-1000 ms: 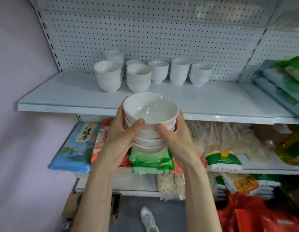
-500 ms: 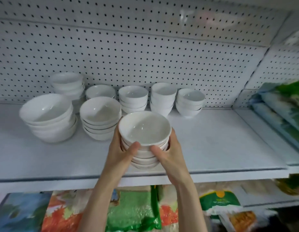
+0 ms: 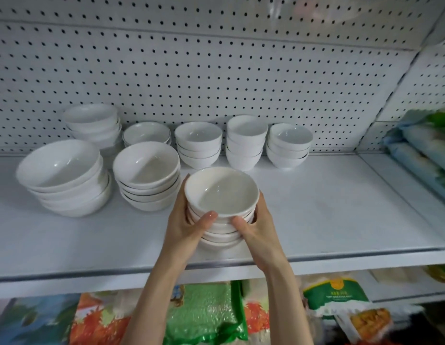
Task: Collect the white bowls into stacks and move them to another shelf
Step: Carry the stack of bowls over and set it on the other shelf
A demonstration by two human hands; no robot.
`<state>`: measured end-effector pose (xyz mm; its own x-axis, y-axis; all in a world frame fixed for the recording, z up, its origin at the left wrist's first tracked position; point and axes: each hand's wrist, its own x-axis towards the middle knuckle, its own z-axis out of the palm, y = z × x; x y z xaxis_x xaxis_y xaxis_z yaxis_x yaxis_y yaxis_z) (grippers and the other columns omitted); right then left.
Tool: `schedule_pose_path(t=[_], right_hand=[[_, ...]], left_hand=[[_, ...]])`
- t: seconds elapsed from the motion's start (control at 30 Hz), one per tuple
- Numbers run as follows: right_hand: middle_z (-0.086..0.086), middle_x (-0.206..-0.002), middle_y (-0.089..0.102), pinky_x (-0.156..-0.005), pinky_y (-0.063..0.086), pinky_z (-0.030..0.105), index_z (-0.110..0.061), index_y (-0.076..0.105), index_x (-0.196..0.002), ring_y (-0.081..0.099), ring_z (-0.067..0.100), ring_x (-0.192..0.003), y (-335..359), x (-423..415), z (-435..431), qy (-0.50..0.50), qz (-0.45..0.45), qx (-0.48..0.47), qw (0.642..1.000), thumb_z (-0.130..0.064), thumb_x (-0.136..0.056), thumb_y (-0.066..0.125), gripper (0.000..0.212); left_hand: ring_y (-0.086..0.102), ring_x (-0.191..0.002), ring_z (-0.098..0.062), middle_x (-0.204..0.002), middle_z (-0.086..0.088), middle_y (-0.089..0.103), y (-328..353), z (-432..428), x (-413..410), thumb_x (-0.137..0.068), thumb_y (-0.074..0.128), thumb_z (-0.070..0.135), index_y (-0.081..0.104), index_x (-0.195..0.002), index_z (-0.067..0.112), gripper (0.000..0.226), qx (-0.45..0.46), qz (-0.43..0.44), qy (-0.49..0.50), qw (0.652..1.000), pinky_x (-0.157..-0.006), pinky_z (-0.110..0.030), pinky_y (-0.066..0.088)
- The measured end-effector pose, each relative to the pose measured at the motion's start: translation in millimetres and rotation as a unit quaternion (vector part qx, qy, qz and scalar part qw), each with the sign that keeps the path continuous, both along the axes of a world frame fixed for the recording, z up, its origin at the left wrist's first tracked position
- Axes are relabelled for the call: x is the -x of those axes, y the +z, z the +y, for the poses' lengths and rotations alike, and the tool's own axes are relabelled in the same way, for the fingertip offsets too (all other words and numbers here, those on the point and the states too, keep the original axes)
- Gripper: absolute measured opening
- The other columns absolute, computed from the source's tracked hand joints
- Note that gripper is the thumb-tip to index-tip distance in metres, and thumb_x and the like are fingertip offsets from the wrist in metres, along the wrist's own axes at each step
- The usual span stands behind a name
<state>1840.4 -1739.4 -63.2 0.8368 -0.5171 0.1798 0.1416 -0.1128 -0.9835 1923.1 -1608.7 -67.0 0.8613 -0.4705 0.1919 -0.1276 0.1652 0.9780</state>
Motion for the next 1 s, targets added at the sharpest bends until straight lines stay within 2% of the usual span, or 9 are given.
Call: schedule_pose_path(t=[0.1, 0.4, 0.5, 0.7, 0.9, 1.0], right_hand=[[0.0, -0.13, 0.059, -0.101, 0.046, 0.024, -0.013, 0.041, -0.14, 0.056, 0.009, -0.12, -2.3, -4.2, -1.2, -0.005, -0.001, 0.002, 1.0, -0.034, -0.062, 0.071, 0.087], [0.002, -0.131, 0.059, -0.099, 0.047, 0.024, -0.013, 0.04, -0.14, 0.056, 0.011, -0.12, -7.7, -19.4, -9.2, 0.001, -0.013, -0.004, 1.0, -0.033, -0.06, 0.072, 0.088], [0.004, -0.133, 0.057, -0.099, 0.046, 0.023, -0.011, 0.039, -0.141, 0.055, 0.012, -0.121, -9.0, -26.5, -14.6, 0.003, -0.017, -0.003, 1.0, -0.034, -0.06, 0.073, 0.091], [-0.003, -0.132, 0.058, -0.091, 0.046, 0.015, -0.015, 0.039, -0.142, 0.056, 0.005, -0.119, -7.9, -45.3, -27.7, 0.026, -0.017, -0.005, 1.0, -0.033, -0.061, 0.071, 0.089], [-0.006, -0.131, 0.06, -0.091, 0.046, 0.017, -0.02, 0.039, -0.142, 0.055, 0.007, -0.121, -8.1, -66.1, -43.6, 0.044, -0.006, 0.001, 0.999, -0.033, -0.065, 0.07, 0.084], [-0.007, -0.131, 0.06, -0.092, 0.047, 0.017, -0.022, 0.04, -0.141, 0.055, 0.007, -0.121, -8.2, -75.8, -50.6, 0.053, 0.001, 0.002, 0.999, -0.032, -0.067, 0.07, 0.081]], left_hand=[[0.05, -0.129, -0.02, -0.138, -0.004, 0.055, -1.4, -1.1, -4.3, -0.062, 0.075, 0.041, 0.038, -0.144, 0.014, 0.094, -0.002, 0.002, -0.003, 1.0, -0.11, -0.048, 0.038], [0.051, -0.128, -0.018, -0.137, -0.004, 0.056, -3.7, -8.8, -21.9, -0.063, 0.075, 0.034, 0.039, -0.142, 0.011, 0.09, 0.006, -0.007, -0.012, 1.0, -0.108, -0.037, 0.041], [0.051, -0.128, -0.02, -0.137, -0.006, 0.055, -5.0, -13.7, -27.7, -0.063, 0.075, 0.034, 0.039, -0.141, 0.011, 0.089, 0.011, -0.008, -0.009, 1.0, -0.109, -0.04, 0.04], [0.051, -0.129, -0.022, -0.137, -0.006, 0.056, -5.9, -25.7, -41.7, -0.063, 0.077, 0.037, 0.04, -0.141, 0.009, 0.09, 0.016, -0.012, 0.015, 1.0, -0.109, -0.047, 0.039], [0.049, -0.13, -0.019, -0.137, -0.003, 0.055, -6.7, -40.4, -58.4, -0.064, 0.077, 0.04, 0.043, -0.14, 0.016, 0.087, 0.027, -0.02, 0.038, 0.999, -0.111, -0.049, 0.036], [0.05, -0.128, -0.013, -0.136, 0.003, 0.056, -4.8, -47.5, -65.7, -0.063, 0.076, 0.041, 0.045, -0.137, 0.022, 0.082, 0.034, -0.028, 0.045, 0.998, -0.111, -0.044, 0.038]])
